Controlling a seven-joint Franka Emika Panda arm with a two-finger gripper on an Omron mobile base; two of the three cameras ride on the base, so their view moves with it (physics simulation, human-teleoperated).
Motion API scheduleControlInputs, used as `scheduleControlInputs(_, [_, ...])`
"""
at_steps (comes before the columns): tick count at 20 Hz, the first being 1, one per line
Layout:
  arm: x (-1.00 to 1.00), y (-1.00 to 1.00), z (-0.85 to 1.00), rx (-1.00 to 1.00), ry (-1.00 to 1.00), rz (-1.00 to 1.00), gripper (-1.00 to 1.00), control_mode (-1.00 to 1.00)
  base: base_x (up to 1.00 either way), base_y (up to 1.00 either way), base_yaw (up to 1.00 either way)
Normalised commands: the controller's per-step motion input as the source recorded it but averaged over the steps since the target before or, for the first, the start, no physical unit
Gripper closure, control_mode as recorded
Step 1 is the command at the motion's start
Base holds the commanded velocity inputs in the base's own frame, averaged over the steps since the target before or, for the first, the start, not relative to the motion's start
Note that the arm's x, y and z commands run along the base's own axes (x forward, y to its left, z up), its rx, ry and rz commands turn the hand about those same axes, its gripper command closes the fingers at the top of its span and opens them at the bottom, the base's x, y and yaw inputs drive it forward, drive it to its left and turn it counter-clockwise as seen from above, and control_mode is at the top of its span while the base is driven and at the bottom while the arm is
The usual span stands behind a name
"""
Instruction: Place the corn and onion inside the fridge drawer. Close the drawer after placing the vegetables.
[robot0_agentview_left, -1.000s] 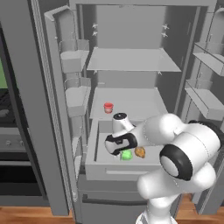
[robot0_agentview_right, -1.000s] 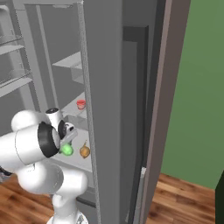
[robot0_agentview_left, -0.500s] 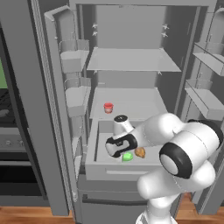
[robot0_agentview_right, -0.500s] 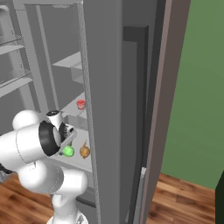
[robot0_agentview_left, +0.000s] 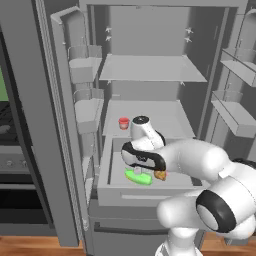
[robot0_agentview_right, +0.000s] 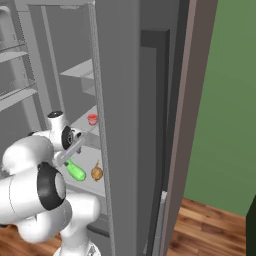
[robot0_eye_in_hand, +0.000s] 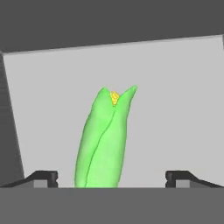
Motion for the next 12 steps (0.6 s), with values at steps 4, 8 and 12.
scheduleControlInputs(4, [-0.62, 0.00, 0.87, 0.00, -0.04, 0.00, -1.00, -1.00, 0.00, 0.00, 0.00])
scheduleControlInputs(8, [-1.00, 0.05, 0.20, 0.00, -0.01, 0.00, -1.00, -1.00, 0.00, 0.00, 0.00])
scheduleControlInputs(12, [-1.00, 0.38, -0.01, 0.00, 0.00, 0.01, -1.00, -1.00, 0.00, 0.00, 0.00])
